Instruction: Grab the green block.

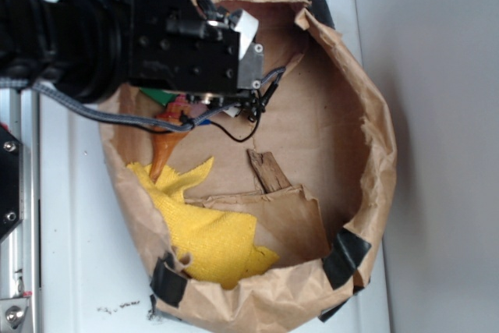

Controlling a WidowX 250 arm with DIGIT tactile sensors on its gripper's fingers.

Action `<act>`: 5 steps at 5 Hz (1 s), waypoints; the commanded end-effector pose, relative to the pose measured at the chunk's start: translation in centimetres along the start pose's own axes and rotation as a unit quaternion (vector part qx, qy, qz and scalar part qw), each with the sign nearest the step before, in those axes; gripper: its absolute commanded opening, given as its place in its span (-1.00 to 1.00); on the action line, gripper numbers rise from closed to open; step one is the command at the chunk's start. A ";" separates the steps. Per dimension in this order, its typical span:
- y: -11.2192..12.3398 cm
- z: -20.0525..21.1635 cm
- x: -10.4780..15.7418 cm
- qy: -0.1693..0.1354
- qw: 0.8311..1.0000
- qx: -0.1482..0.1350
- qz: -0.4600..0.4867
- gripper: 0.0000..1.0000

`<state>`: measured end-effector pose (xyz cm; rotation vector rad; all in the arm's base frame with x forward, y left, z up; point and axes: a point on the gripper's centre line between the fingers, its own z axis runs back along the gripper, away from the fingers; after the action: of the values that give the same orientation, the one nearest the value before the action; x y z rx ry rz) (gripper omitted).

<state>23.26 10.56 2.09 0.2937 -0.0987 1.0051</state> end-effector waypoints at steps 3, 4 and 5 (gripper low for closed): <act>3.2 5.8 -1.4 0.069 0.994 -0.062 -0.051 1.00; 3.6 5.5 -1.1 0.069 0.995 -0.053 -0.050 1.00; 4.0 3.6 -0.7 0.044 0.998 -0.027 -0.039 1.00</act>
<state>20.56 8.99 5.25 0.1959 -0.0150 0.9035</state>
